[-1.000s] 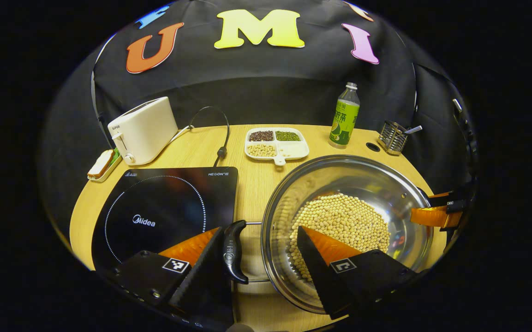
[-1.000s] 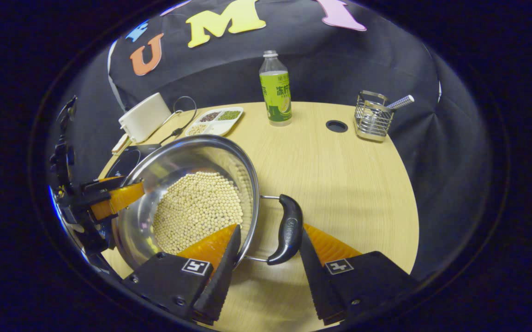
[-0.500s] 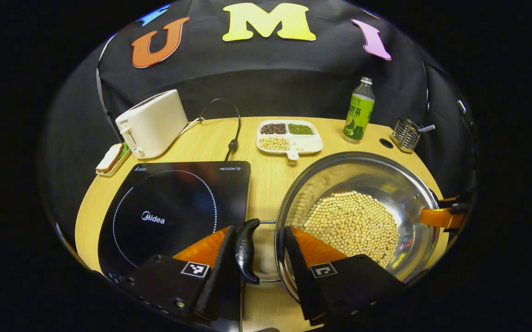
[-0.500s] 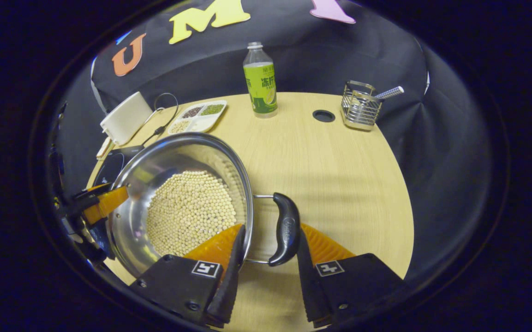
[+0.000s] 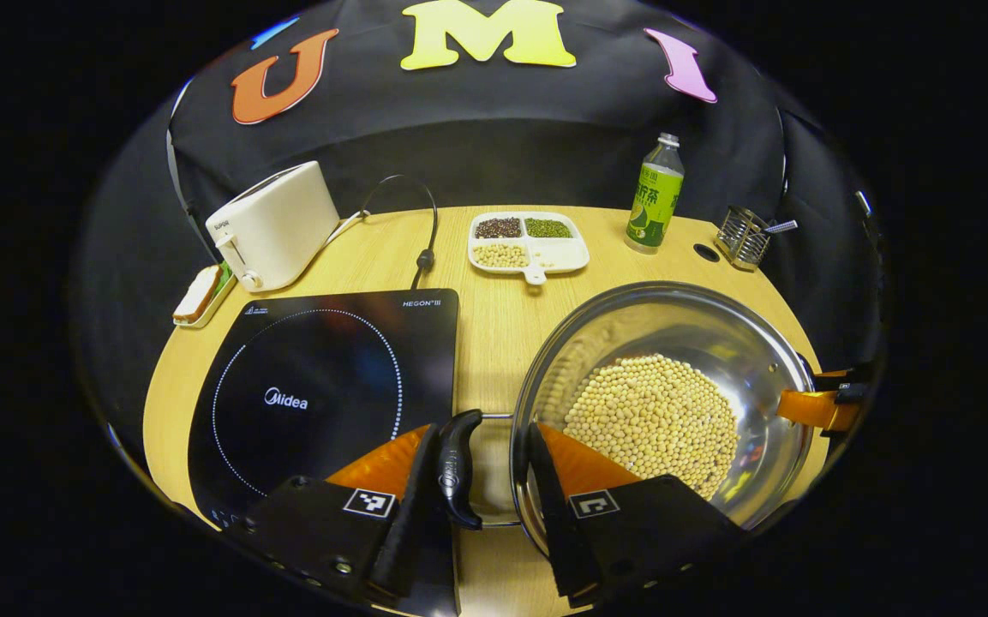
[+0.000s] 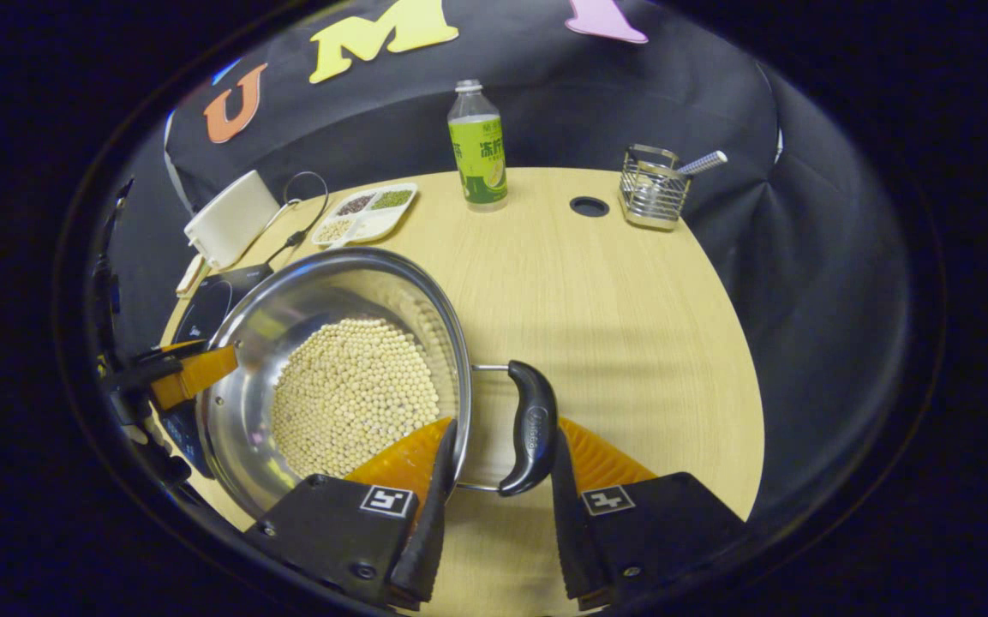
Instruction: First push the handle of the pot to place it horizontally, then grasp the pot with both hands and set it on the induction cooktop.
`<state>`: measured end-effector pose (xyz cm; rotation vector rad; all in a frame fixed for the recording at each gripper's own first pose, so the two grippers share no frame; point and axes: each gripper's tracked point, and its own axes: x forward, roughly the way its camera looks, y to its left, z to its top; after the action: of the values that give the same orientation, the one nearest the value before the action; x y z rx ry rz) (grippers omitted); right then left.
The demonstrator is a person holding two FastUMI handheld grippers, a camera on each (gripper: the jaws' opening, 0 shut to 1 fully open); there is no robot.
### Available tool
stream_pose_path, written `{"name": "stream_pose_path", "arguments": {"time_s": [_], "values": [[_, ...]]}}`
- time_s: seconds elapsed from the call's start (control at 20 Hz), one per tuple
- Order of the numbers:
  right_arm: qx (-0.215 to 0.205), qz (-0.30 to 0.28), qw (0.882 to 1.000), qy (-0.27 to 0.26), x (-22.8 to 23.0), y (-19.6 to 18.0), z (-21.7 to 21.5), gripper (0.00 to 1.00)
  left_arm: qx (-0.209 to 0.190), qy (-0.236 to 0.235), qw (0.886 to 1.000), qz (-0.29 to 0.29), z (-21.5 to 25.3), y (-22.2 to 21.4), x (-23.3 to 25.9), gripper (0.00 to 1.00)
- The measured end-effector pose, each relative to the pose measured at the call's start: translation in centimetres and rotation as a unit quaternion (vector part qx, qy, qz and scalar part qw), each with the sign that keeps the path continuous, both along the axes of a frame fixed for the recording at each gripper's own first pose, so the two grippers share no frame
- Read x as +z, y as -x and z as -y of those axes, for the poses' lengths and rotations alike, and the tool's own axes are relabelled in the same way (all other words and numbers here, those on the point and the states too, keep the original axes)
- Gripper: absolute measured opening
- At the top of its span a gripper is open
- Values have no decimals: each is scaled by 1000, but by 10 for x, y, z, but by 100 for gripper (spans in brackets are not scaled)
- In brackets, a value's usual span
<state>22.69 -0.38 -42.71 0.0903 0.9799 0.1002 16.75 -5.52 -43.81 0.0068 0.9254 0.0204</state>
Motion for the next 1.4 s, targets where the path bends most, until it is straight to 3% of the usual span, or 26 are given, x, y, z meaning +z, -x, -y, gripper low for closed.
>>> {"name": "stream_pose_path", "arguments": {"time_s": [0.05, 0.1, 0.15, 0.7, 1.4], "values": [[-1, 1, 1000, 0, 2, 4, -2, 55, -4, -2, 1000, 3, -2, 4, 4, 59], [-3, 4, 1000, -1, 6, 7, -2, 55, -8, -5, 1000, 8, -3, 4, 10, 70], [-6, 8, 1000, -2, 10, 10, -4, 55, -11, -5, 1000, 14, -3, 5, 15, 59], [-12, 43, 999, -7, 52, 34, -35, 55, -19, -9, 999, 45, -33, 19, 61, 59], [24, 52, 998, -11, 71, 60, -135, 55, 16, -16, 998, 53, -126, 68, 87, 59]]}}
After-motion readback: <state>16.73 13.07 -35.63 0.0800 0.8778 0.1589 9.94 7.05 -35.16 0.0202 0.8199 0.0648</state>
